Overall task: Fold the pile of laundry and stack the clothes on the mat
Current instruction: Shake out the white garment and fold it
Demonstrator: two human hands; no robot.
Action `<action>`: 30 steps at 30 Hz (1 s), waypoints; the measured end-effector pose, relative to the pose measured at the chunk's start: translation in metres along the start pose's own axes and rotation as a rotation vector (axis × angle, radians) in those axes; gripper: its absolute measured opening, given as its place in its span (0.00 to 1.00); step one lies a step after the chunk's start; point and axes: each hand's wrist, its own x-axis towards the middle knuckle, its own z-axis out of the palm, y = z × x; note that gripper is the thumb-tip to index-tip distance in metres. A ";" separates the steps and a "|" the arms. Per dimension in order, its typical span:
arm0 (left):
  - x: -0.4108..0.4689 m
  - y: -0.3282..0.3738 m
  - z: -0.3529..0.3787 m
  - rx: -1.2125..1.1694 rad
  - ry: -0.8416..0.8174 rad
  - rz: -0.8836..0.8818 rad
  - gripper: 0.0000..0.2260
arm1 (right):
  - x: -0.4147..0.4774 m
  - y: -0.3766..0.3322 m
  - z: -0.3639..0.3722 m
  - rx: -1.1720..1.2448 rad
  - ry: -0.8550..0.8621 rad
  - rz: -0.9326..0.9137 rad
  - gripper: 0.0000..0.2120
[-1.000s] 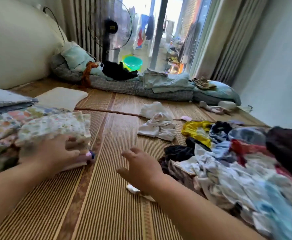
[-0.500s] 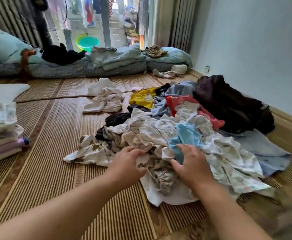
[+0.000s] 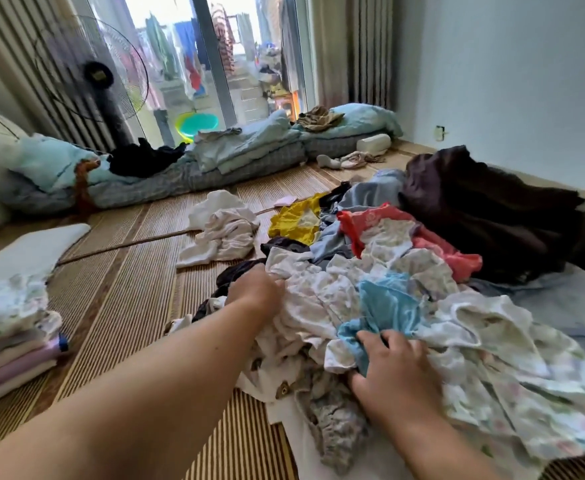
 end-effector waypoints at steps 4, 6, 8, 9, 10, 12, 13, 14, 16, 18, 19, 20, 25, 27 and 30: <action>0.012 -0.002 -0.013 -0.104 -0.015 0.005 0.10 | 0.001 -0.001 -0.001 0.030 -0.015 0.006 0.27; 0.007 0.001 -0.024 -0.403 0.021 -0.016 0.07 | 0.000 0.000 -0.003 0.032 -0.019 0.009 0.27; -0.006 0.002 -0.045 -0.680 0.041 0.018 0.07 | -0.002 0.000 -0.004 0.028 -0.017 0.005 0.28; -0.015 0.003 -0.057 -0.778 0.029 0.051 0.06 | -0.003 -0.001 -0.006 0.022 -0.021 0.012 0.29; -0.027 0.000 -0.072 -0.853 0.005 0.085 0.04 | -0.006 -0.004 -0.008 0.018 -0.034 0.021 0.30; -0.053 -0.008 -0.100 -0.961 -0.072 0.156 0.04 | -0.010 -0.012 -0.011 0.048 -0.048 0.008 0.34; -0.067 -0.015 -0.112 -1.008 -0.119 0.190 0.05 | -0.014 -0.019 -0.013 0.067 -0.050 -0.011 0.36; -0.080 -0.020 -0.122 -1.052 -0.164 0.222 0.06 | -0.017 -0.026 -0.015 0.070 -0.047 -0.031 0.37; -0.108 -0.037 -0.145 -1.142 -0.201 0.268 0.08 | -0.028 -0.047 -0.018 0.092 0.042 -0.135 0.40; -0.135 -0.058 -0.168 -1.240 -0.247 0.304 0.08 | -0.043 -0.072 -0.019 0.201 0.141 -0.289 0.42; -0.147 -0.067 -0.177 -1.287 -0.281 0.327 0.08 | -0.050 -0.084 -0.019 0.311 0.160 -0.371 0.42; -0.159 -0.078 -0.186 -1.329 -0.316 0.348 0.09 | -0.056 -0.097 -0.018 0.428 0.166 -0.434 0.42; -0.198 -0.134 -0.214 -1.370 -0.393 0.393 0.11 | -0.082 -0.160 -0.021 0.333 0.393 -0.293 0.31; -0.205 -0.161 -0.217 -1.371 -0.392 0.357 0.14 | -0.083 -0.176 -0.028 0.524 0.411 -0.171 0.38; -0.216 -0.204 -0.207 -1.261 -0.356 0.326 0.09 | -0.080 -0.189 -0.029 0.923 0.277 -0.182 0.31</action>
